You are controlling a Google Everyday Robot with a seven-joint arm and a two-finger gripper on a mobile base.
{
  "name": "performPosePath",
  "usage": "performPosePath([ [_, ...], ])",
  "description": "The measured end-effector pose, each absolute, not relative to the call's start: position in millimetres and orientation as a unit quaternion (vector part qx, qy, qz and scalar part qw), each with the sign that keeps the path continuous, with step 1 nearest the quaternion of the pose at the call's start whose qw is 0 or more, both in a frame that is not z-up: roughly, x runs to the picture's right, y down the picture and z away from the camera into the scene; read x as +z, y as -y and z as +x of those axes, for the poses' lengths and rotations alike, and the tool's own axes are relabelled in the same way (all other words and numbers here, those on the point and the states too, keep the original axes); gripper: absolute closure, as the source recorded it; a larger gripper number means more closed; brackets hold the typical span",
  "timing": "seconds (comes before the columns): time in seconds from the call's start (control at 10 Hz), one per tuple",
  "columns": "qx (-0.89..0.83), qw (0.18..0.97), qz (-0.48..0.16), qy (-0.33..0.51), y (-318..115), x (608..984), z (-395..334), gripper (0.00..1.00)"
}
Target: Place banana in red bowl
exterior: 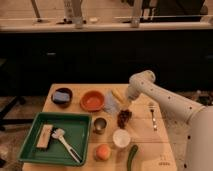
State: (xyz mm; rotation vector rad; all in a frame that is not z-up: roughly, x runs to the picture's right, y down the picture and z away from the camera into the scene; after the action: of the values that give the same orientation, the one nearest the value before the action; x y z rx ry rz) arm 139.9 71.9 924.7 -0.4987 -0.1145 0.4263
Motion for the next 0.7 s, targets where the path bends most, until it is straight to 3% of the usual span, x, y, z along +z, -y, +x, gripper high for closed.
performPosePath([
  [0.7,0.285,0.92,-0.249,0.104,-59,945,142,0.2],
])
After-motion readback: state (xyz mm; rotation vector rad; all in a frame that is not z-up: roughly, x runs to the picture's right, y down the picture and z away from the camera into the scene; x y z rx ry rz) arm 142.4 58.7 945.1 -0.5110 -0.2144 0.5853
